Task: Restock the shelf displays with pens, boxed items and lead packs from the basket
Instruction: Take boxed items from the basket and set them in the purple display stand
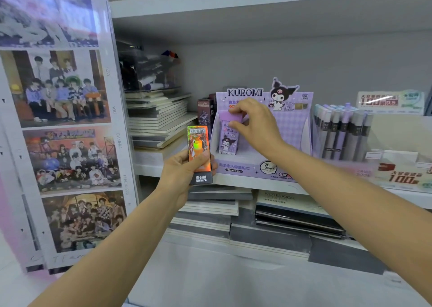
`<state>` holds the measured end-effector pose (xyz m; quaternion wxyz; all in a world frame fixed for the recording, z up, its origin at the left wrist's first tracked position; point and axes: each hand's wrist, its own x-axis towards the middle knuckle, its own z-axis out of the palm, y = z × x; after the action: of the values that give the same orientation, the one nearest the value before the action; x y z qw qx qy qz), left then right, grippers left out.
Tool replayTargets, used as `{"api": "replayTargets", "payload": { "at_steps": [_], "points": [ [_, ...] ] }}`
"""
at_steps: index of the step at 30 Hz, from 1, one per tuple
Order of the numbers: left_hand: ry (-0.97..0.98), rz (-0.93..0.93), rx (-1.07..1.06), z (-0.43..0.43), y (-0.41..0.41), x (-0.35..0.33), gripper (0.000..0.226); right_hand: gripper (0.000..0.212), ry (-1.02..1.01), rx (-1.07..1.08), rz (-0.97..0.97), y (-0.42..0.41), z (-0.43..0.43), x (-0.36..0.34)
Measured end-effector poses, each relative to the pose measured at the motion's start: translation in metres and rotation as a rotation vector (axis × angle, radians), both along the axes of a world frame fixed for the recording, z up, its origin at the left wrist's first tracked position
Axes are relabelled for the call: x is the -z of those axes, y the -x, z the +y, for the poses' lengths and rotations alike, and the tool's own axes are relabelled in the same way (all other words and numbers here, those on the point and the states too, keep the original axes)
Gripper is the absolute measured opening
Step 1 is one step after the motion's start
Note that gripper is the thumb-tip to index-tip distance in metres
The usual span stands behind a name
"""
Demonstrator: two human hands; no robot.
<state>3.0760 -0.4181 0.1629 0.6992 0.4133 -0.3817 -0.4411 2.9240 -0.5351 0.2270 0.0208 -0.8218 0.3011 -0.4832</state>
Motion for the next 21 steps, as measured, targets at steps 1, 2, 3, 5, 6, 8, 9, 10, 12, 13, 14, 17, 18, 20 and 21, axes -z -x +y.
{"api": "replayTargets", "payload": {
  "at_steps": [1,2,3,5,6,8,9,10,12,13,14,17,18,20,21],
  "points": [
    [-0.004,-0.002,0.002,-0.001,0.000,0.001,0.024,0.025,0.012,0.005,0.005,0.001,0.000,0.002],
    [-0.009,-0.005,0.003,-0.002,0.001,0.001,0.025,0.026,0.028,0.004,0.024,0.002,-0.001,0.002],
    [-0.012,-0.009,0.004,-0.002,0.003,0.001,0.026,0.027,0.041,0.003,0.053,0.002,0.000,0.002],
    [-0.014,-0.015,0.008,-0.002,0.006,0.000,0.025,0.029,0.035,0.012,0.114,0.001,0.001,0.000],
    [-0.014,-0.024,0.011,-0.002,0.008,0.000,0.024,0.029,0.018,0.022,0.135,0.001,0.002,-0.002],
    [-0.021,-0.056,0.018,0.001,0.011,-0.002,0.022,0.030,-0.014,0.015,0.138,0.004,0.006,-0.006],
    [-0.030,-0.076,0.024,0.002,0.013,-0.003,0.020,0.032,-0.034,-0.026,0.101,0.006,0.010,-0.006],
    [-0.040,-0.098,0.035,0.003,0.015,-0.004,0.018,0.034,-0.064,-0.090,0.040,0.008,0.016,-0.004],
    [-0.057,-0.151,0.073,0.005,0.019,-0.006,0.019,0.038,-0.164,-0.240,-0.037,0.012,0.029,-0.003],
    [-0.070,-0.181,0.097,0.006,0.021,-0.008,0.021,0.039,-0.242,-0.313,-0.024,0.014,0.034,-0.002],
    [-0.083,-0.204,0.124,0.008,0.023,-0.010,0.023,0.039,-0.318,-0.378,0.010,0.015,0.038,-0.001],
    [-0.101,-0.232,0.193,0.013,0.023,-0.016,0.037,0.030,-0.376,-0.414,0.029,0.026,0.039,-0.004],
    [-0.107,-0.230,0.182,0.014,0.022,-0.018,0.040,0.027,-0.385,-0.404,-0.026,0.032,0.038,-0.005],
    [-0.113,-0.182,0.109,0.016,0.019,-0.021,0.037,0.031,-0.425,-0.372,-0.138,0.046,0.037,-0.006],
    [-0.104,-0.144,0.065,0.016,0.018,-0.022,0.032,0.034,-0.454,-0.357,-0.153,0.052,0.037,-0.005]
  ]
}}
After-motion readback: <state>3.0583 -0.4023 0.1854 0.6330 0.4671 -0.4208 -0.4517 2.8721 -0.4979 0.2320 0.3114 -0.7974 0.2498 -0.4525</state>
